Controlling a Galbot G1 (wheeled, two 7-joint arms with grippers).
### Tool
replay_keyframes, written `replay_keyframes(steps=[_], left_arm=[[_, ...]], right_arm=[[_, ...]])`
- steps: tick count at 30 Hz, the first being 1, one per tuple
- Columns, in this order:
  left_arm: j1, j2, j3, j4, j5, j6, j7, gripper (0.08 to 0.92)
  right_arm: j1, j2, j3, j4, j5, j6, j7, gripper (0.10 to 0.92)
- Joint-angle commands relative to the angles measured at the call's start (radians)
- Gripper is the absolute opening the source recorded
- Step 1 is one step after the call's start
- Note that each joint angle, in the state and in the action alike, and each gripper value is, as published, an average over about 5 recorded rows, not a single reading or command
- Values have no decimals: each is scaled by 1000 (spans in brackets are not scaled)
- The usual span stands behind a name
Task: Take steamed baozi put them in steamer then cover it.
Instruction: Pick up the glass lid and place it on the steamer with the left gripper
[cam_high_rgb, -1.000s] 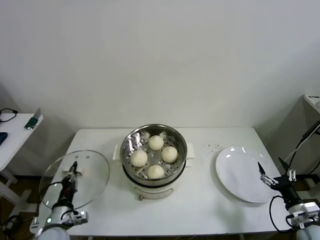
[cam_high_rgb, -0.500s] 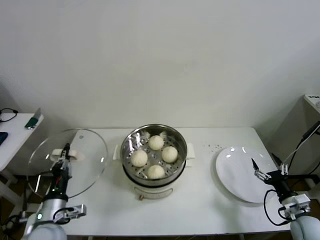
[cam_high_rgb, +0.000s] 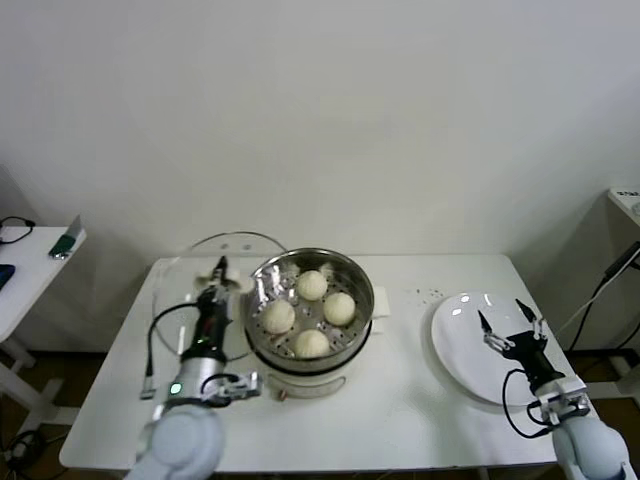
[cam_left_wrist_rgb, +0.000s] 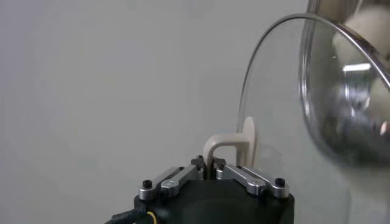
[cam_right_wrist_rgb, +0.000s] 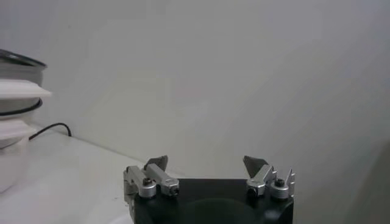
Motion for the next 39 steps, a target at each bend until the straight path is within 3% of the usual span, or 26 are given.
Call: replay_keyframes(steps=[1, 8, 16, 39], left_arm=[[-289, -157, 368, 105, 172, 130, 216, 150], [-284, -282, 367, 185, 229, 135, 257, 150], [-268, -368, 296, 255, 263, 135, 272, 150], [-233, -376, 241, 304, 330, 135, 291, 150]], right_arm=[[24, 25, -20, -17, -23, 6, 2, 823], [13, 33, 2, -26, -28, 15, 1, 823], [6, 41, 14, -27, -32, 19, -1, 823], [11, 51, 19, -42, -38, 26, -9, 823]])
